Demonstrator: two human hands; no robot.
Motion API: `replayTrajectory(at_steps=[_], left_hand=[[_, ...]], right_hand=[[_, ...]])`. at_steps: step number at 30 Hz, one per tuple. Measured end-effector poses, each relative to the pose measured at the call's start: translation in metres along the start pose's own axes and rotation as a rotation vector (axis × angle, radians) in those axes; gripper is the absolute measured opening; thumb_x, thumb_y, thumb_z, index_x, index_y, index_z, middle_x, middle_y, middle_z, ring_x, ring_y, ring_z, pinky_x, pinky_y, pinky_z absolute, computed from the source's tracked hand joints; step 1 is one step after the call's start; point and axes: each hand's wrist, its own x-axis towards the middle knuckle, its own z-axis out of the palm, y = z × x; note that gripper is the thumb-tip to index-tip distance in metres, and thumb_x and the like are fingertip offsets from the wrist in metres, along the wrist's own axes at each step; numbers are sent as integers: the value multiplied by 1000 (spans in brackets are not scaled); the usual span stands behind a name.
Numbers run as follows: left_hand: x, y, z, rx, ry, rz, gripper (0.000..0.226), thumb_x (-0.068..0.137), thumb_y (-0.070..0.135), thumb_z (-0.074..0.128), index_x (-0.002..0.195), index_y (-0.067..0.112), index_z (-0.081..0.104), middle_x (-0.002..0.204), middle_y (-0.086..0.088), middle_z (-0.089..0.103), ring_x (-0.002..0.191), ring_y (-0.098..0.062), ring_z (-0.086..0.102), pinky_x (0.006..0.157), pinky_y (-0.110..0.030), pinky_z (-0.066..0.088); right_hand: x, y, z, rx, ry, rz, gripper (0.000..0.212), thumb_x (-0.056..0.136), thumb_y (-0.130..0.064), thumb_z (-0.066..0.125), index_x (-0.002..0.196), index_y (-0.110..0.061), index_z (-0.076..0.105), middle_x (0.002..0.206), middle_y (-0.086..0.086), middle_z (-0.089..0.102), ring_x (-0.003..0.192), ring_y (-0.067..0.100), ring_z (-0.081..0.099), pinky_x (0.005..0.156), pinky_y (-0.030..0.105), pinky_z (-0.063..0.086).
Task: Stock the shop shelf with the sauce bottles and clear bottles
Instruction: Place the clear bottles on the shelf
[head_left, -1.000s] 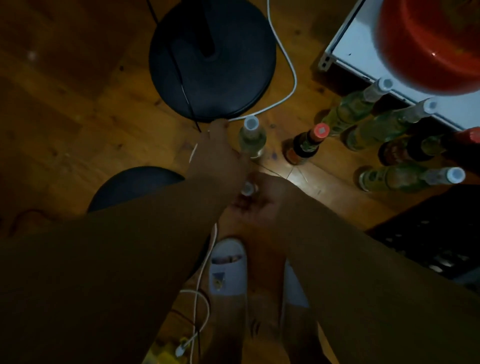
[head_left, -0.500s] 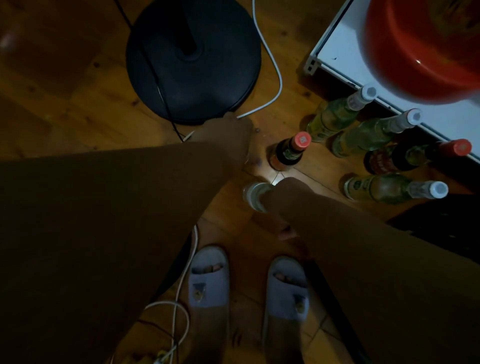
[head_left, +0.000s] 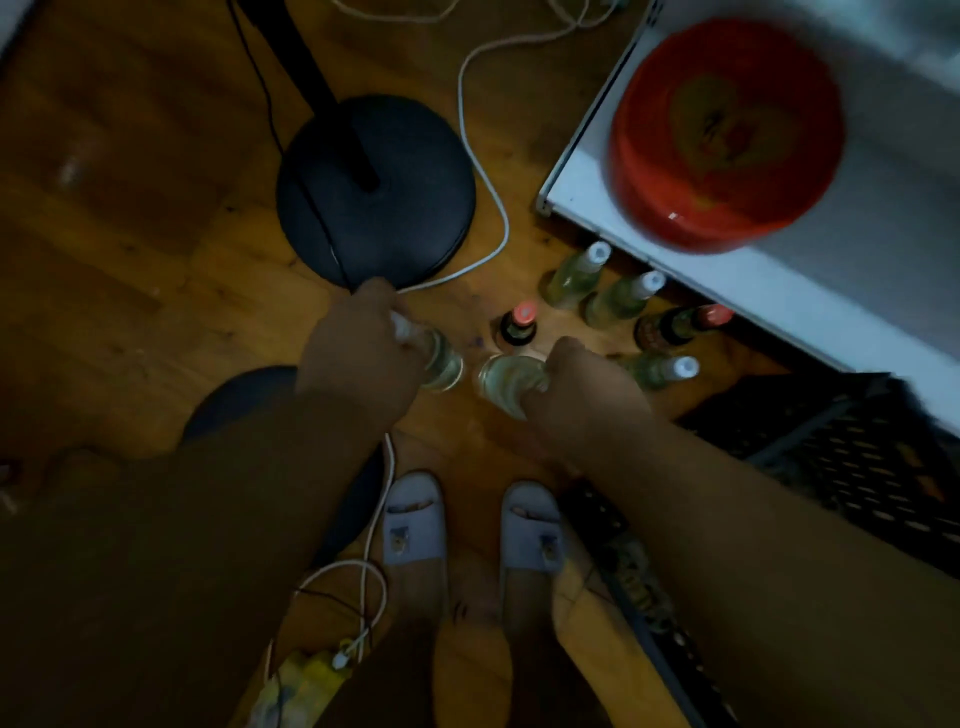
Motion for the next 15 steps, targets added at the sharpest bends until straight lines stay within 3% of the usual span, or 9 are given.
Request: replayTrajectory(at_steps=[3, 4, 6, 8, 9, 11, 13, 15], left_hand=[[-38, 66, -71, -298, 107, -65, 27, 76, 39, 51, 68, 13, 50, 67, 2, 45, 66, -15, 50, 63, -35, 37], [-50, 94, -96, -330, 122, -108, 29, 81, 35, 59, 68, 10, 53, 67, -4, 47, 65, -14, 52, 62, -37, 39], [-74, 147, -146, -368, 203, -130, 24, 85, 32, 71, 90, 8, 66, 80, -6, 59, 78, -17, 60, 71, -37, 49], [-96, 195, -193, -474, 266, -61, 24, 86, 36, 71, 99, 16, 69, 88, 3, 66, 85, -8, 63, 77, -30, 52], [-102, 216, -215, -508, 286, -8, 21, 87, 36, 70, 96, 17, 68, 85, 7, 66, 81, 1, 61, 75, -21, 50], [-113, 255, -255, -482, 362, 116, 17, 89, 35, 66, 86, 19, 62, 75, 10, 59, 70, 2, 54, 66, -7, 39], [-124, 291, -287, -499, 410, 257, 20, 90, 36, 64, 82, 20, 55, 74, 6, 53, 69, -4, 49, 65, -10, 38], [-138, 327, -314, -568, 378, 350, 20, 91, 33, 63, 83, 18, 52, 71, 7, 49, 68, -6, 47, 66, -15, 38]], right_hand=[[-83, -15, -71, 94, 189, -52, 28, 86, -37, 63, 107, -18, 60, 108, 10, 67, 103, 32, 62, 79, 33, 49], [-112, -22, -95, 154, 253, -81, 22, 84, -37, 65, 98, -20, 63, 99, 7, 69, 98, 30, 63, 79, 33, 51], [-171, -37, -140, 283, 380, -141, 16, 80, -36, 70, 80, -21, 66, 77, -3, 68, 84, 22, 65, 70, 29, 50], [-227, -52, -176, 366, 528, -189, 22, 81, -43, 70, 73, -22, 66, 69, -5, 65, 76, 16, 63, 65, 30, 48], [-251, -56, -190, 396, 611, -199, 28, 82, -48, 68, 75, -22, 66, 71, -5, 66, 76, 16, 63, 66, 31, 48], [-289, -63, -214, 453, 766, -249, 34, 85, -53, 65, 77, -20, 64, 79, -1, 66, 78, 15, 61, 67, 26, 46], [-324, -67, -234, 515, 886, -298, 35, 87, -52, 62, 75, -19, 59, 82, 2, 60, 77, 13, 57, 64, 18, 38], [-351, -73, -250, 642, 999, -324, 40, 90, -49, 61, 76, -12, 52, 75, 0, 55, 71, 11, 53, 63, 22, 39]])
